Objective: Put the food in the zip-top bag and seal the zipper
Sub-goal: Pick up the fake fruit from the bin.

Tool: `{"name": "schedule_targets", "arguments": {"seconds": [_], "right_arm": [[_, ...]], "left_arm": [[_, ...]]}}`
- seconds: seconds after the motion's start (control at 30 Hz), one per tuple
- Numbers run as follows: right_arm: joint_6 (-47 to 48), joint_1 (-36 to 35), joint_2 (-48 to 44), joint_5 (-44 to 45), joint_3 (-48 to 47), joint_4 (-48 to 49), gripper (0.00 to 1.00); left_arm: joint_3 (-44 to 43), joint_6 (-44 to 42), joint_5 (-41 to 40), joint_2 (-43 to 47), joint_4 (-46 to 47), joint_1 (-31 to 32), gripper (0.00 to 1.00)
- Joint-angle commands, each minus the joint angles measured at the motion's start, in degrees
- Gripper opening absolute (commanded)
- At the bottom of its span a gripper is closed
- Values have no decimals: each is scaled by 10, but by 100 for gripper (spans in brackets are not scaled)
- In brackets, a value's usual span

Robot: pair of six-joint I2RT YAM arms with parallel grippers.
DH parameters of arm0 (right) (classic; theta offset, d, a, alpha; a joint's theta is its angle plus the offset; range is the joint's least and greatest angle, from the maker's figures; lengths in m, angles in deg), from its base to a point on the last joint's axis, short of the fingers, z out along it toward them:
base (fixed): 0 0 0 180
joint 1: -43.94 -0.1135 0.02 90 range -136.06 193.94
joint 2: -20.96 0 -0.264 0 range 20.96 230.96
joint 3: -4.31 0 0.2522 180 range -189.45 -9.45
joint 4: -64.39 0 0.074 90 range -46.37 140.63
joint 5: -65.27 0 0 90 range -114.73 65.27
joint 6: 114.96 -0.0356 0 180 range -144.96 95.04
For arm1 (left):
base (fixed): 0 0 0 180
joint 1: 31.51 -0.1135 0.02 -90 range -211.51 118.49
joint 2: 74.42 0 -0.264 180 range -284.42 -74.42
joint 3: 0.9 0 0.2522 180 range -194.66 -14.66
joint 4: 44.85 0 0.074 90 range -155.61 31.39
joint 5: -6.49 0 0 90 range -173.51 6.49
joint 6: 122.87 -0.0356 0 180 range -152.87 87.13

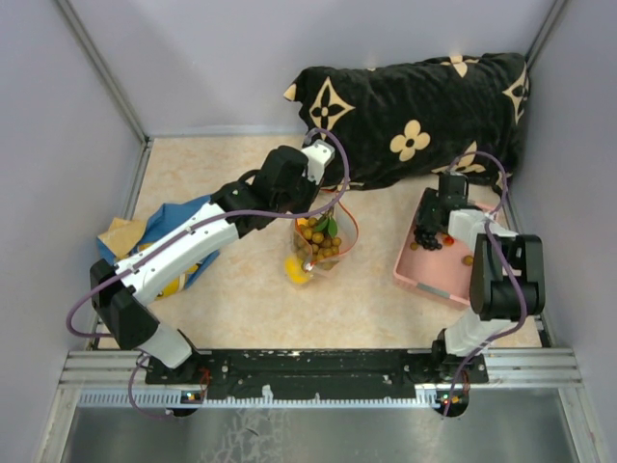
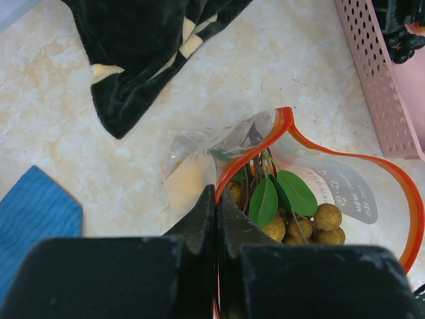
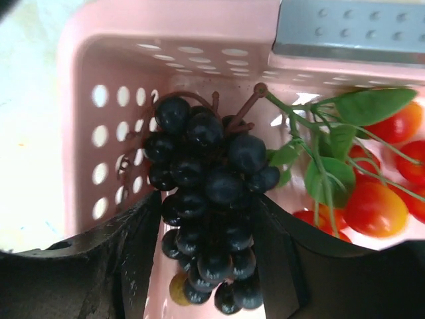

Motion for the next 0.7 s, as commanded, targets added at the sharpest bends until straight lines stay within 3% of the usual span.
{"name": "schedule_targets", "arguments": {"seconds": [0.0,0.13,0.23,0.47,0.67], "right_arm": [[4,6,56,-10,-22,20,56],[2,7,87,-5,-22,17,56],[1,6,78,1,-20,13,48],[7,7,1,21,-9,-5,27],[6,6,-66,29,3,-26,23]], "left_arm": [[-3,9,10,10,12,-4,0],[-2,11,16,9,13,-4,0],[-1,14,16,10,13,-4,0],[-1,19,18,9,15,-4,0],[2,26,21,4,16,-9,0]]}}
